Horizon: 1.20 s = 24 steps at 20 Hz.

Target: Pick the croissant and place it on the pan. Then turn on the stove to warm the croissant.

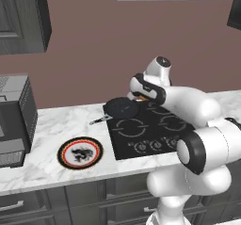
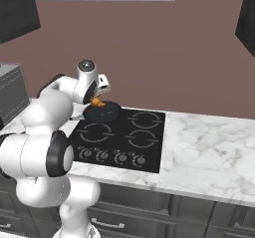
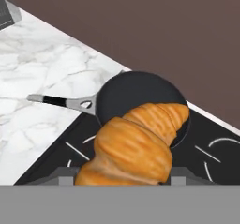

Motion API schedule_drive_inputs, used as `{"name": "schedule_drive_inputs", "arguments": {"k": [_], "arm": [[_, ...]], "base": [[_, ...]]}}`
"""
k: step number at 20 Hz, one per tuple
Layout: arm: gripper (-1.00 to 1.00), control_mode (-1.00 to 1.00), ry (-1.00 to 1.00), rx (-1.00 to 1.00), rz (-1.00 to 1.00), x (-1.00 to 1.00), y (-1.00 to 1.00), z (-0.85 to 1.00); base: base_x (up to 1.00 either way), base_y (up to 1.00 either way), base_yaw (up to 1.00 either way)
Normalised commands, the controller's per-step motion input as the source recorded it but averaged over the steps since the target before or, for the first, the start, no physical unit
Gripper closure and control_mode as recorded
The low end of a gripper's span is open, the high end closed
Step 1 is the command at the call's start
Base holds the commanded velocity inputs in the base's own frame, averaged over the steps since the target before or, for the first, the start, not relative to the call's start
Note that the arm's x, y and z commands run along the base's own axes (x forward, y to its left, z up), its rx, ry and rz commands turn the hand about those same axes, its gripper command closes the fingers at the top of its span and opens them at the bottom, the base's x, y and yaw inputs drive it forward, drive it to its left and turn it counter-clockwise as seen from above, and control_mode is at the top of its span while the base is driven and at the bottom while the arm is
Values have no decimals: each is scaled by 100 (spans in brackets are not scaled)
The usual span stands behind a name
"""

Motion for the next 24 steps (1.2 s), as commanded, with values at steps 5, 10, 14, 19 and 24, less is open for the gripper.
{"name": "schedule_drive_inputs", "arguments": {"k": [5, 10, 14, 19, 24], "arm": [[100, -100, 3, 0, 0, 44, 0, -29], [100, -100, 3, -1, -1, 31, 0, -30], [100, -100, 6, -4, -3, 31, 9, -36], [100, -100, 8, -4, -4, 35, 11, -38], [100, -100, 5, -4, -4, 33, 10, -35]], "base": [[0, 0, 0], [0, 0, 0], [0, 0, 0], [0, 0, 0], [0, 0, 0]]}}
